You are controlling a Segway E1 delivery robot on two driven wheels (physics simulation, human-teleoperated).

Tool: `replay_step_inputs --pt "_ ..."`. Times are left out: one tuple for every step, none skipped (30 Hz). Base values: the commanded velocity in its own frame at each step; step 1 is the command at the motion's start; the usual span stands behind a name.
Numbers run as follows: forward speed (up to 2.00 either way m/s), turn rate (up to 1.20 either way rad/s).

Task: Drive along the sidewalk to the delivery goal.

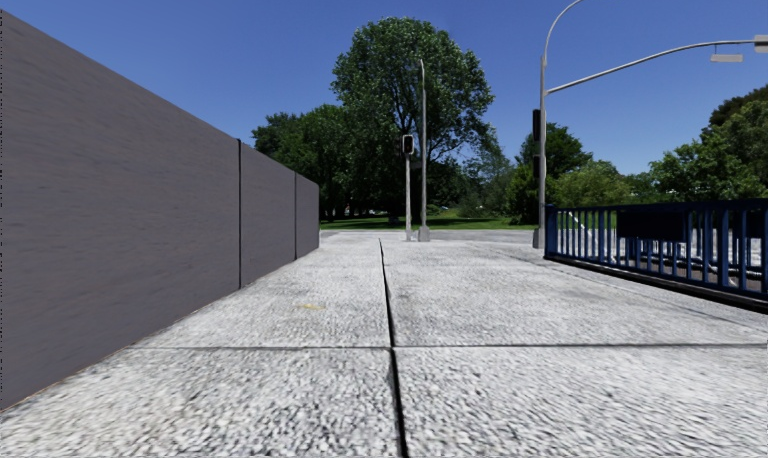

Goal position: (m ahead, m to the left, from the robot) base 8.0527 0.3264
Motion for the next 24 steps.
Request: replay_step_inputs --pt "2.0 0.0" --pt "2.0 0.0" --pt "2.0 0.0" --pt "2.0 0.0" --pt "2.0 0.0" --pt "2.0 0.0" --pt "2.0 0.0" --pt "2.0 0.0" --pt "2.0 0.0" --pt "2.0 0.0" --pt "2.0 0.0" --pt "2.0 0.0" --pt "2.0 0.0" --pt "2.0 0.0" --pt "2.0 0.0" --pt "2.0 0.0" --pt "2.0 0.0" --pt "2.0 0.0" --pt "2.0 0.0" --pt "2.0 0.0" --pt "2.0 0.0" --pt "2.0 0.0" --pt "2.0 0.0" --pt "2.0 0.0"
